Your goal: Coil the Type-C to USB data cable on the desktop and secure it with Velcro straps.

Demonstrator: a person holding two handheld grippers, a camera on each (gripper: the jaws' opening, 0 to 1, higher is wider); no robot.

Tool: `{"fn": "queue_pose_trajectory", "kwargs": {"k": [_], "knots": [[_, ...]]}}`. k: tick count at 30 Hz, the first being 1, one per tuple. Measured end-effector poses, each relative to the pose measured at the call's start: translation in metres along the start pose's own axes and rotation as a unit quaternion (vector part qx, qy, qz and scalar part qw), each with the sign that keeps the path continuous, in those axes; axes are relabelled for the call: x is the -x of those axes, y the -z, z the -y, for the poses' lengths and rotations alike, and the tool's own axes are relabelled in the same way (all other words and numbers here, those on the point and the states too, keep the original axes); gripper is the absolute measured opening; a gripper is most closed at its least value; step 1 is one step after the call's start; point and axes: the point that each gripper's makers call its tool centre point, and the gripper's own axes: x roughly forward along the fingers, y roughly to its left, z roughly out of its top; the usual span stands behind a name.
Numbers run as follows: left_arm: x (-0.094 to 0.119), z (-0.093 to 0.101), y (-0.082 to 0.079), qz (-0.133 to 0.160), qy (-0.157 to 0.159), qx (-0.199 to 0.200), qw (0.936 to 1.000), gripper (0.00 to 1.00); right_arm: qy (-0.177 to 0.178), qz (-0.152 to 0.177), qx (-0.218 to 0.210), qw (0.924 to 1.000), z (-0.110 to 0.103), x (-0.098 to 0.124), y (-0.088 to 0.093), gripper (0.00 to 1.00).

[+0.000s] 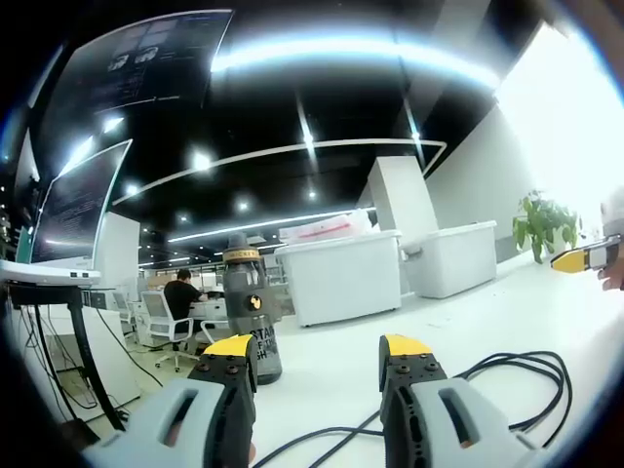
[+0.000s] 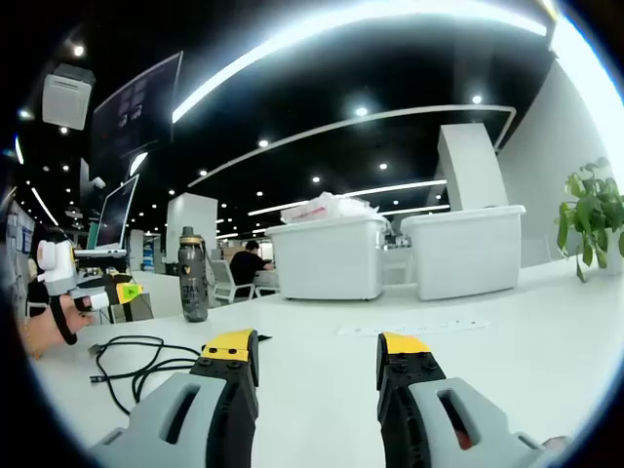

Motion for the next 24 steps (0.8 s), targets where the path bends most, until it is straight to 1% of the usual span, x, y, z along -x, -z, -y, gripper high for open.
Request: {"fn": "queue_pose_trajectory", "kwargs": {"k": [9, 12, 13, 15, 16, 17, 18, 20, 22, 23, 24], "knots": [[0.0, -0.002, -0.001, 0.001, 0.001, 0.004, 1.0, 0.51, -0.006, -0.005, 0.0, 1.0, -0.004, -0.001, 0.005, 0.48], [0.001, -0.008, -0.003, 0.001, -0.006, 0.013, 0.9999, 0.51, -0.011, -0.013, 0.015, 0.9998, -0.009, -0.004, 0.01, 0.5], [0.001, -0.011, -0.003, 0.001, -0.011, 0.014, 0.9998, 0.51, -0.019, -0.017, 0.025, 0.9994, -0.013, -0.005, 0.012, 0.5], [0.002, -0.014, -0.004, 0.002, -0.017, 0.015, 0.9997, 0.51, -0.024, -0.018, 0.033, 0.999, -0.017, -0.006, 0.013, 0.5], [0.002, -0.021, -0.005, 0.002, -0.028, 0.015, 0.9995, 0.51, -0.052, -0.029, 0.044, 0.9972, -0.033, -0.009, 0.015, 0.5], [0.002, -0.023, -0.005, 0.002, -0.032, 0.016, 0.9993, 0.51, -0.07, -0.034, 0.044, 0.996, -0.043, -0.011, 0.015, 0.5], [0.003, -0.025, -0.006, 0.002, -0.036, 0.017, 0.9992, 0.51, -0.087, -0.04, 0.04, 0.9946, -0.053, -0.014, 0.015, 0.5], [0.004, -0.028, -0.006, 0.003, -0.041, 0.018, 0.999, 0.51, -0.131, -0.058, 0.013, 0.9896, -0.078, -0.018, 0.016, 0.5], [0.005, -0.031, -0.008, 0.004, -0.048, 0.016, 0.9987, 0.51, -0.182, -0.086, -0.013, 0.9794, -0.107, -0.021, 0.019, 0.49], [0.005, -0.033, -0.008, 0.004, -0.052, 0.013, 0.9986, 0.51, -0.215, -0.103, -0.027, 0.9707, -0.126, -0.024, 0.022, 0.48], [0.005, -0.035, -0.009, 0.005, -0.055, 0.011, 0.9984, 0.51, -0.222, -0.107, -0.032, 0.9687, -0.13, -0.024, 0.022, 0.45]]}}
